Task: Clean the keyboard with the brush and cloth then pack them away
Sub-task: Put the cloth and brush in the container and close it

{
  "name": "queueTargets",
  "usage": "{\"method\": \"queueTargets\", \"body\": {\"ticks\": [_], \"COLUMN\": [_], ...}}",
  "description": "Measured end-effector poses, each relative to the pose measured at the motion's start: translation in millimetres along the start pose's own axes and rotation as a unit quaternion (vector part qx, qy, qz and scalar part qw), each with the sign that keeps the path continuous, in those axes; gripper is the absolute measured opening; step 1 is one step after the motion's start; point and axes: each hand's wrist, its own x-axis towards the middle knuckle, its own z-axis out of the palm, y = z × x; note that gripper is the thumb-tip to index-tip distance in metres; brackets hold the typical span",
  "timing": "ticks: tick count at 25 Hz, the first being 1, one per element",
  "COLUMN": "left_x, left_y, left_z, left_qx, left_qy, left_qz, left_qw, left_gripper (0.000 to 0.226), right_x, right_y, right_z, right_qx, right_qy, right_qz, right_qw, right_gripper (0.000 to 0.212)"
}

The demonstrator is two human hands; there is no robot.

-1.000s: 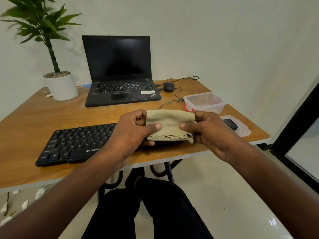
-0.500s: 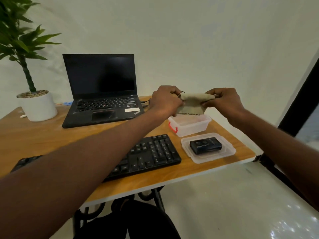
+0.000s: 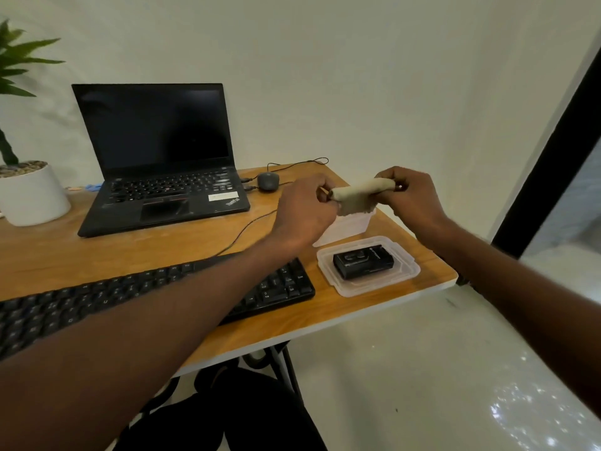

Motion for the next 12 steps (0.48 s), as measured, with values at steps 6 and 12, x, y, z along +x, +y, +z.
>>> {"method": "queueTargets", "body": {"ticks": [6, 12], "left_x": [-47.4, -56.0], "left_y": [-2.3, 10.4], "left_z": [0.5, -18.9], "left_qx": [0.132, 0.21], "left_qy": [-0.105, -0.173], "left_qz": [0.138, 0.138], "left_qw": [0.976, 0.952], "left_gripper": [0.024, 0.033], "right_x": [-54.4, -68.7], "right_y": [21.8, 20.6], "right_z": [-12.8, -25.9], "right_qx": [-0.084, -0.186], "right_qy": [-0.05, -0.081], "right_qz": [-0.115, -0.168], "right_qw": [0.989, 0.965], "right_gripper": [0.032, 0.046]}}
